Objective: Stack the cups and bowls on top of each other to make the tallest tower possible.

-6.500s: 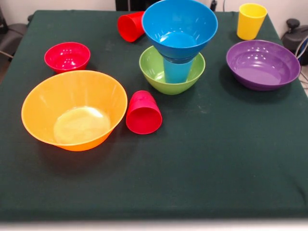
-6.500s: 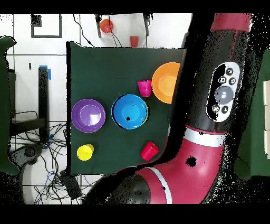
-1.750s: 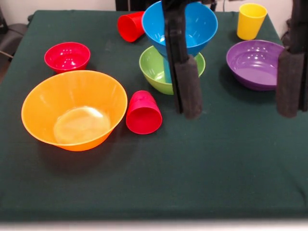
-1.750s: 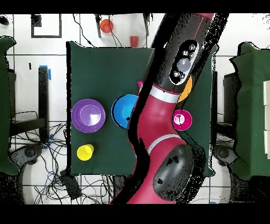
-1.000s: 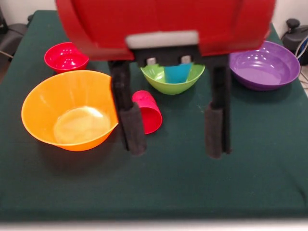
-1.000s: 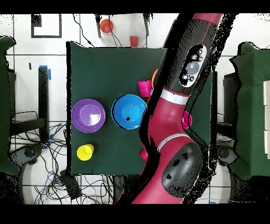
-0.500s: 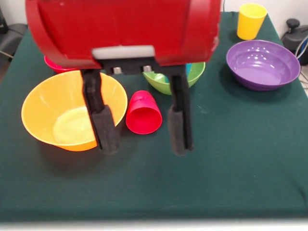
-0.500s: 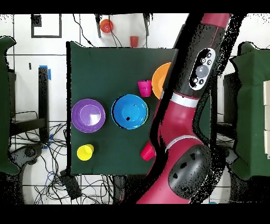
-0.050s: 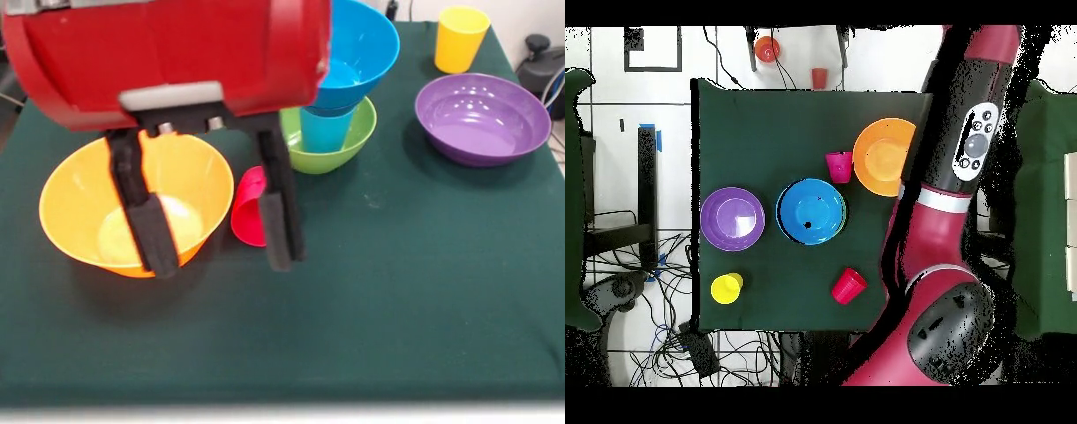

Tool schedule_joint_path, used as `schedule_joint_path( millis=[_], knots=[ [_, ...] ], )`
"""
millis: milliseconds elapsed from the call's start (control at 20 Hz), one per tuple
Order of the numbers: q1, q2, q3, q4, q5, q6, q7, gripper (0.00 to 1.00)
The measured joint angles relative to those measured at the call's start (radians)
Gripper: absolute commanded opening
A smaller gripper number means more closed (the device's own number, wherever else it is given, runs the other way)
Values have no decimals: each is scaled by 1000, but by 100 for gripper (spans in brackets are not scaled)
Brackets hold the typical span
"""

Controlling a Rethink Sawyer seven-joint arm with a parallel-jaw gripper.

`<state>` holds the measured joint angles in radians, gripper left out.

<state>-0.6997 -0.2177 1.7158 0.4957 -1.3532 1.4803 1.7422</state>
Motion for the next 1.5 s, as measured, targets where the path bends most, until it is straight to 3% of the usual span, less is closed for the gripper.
schedule_joint_path(
  millis=[200,1050,1500],
  knots=[
    [-15,-14,-71,57,49,-67,0,100],
    [-38,-137,-304,320,262,-187,6,100],
    [-29,-189,-402,368,357,-190,10,100]
  ],
)
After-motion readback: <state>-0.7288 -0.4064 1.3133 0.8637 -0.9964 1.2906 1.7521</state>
